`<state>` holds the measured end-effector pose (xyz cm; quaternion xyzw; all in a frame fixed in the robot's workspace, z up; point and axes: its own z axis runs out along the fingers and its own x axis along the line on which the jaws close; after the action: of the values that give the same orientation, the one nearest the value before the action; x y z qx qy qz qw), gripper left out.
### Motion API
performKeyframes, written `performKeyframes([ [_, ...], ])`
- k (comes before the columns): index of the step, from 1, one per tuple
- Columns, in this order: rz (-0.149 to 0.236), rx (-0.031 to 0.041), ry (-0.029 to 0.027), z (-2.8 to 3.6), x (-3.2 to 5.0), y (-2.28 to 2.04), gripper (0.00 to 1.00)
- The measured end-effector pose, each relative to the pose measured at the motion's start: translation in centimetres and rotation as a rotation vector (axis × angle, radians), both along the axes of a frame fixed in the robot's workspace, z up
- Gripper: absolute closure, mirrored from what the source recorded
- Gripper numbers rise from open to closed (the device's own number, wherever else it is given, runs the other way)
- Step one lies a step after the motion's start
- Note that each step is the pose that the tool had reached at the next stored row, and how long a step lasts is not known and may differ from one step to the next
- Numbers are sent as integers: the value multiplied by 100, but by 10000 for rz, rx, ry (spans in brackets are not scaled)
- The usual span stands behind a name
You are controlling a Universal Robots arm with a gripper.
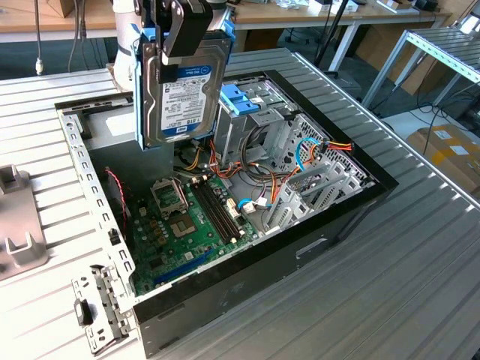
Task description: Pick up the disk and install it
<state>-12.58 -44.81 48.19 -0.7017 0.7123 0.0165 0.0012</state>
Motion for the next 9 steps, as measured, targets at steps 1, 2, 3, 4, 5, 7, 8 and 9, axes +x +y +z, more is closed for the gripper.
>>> performKeyframes([
  [1,0,0,1,0,11,0,63],
  [2,0,0,0,0,17,0,63],
  [3,0,0,0,0,23,0,63],
  [4,0,0,1,0,32,0,63],
  [5,-1,0,1,0,41,0,63],
  [7,-1,0,1,0,56,0,63],
  [8,0,0,1,0,60,0,63],
  [9,0,-1,1,0,70,0,63],
])
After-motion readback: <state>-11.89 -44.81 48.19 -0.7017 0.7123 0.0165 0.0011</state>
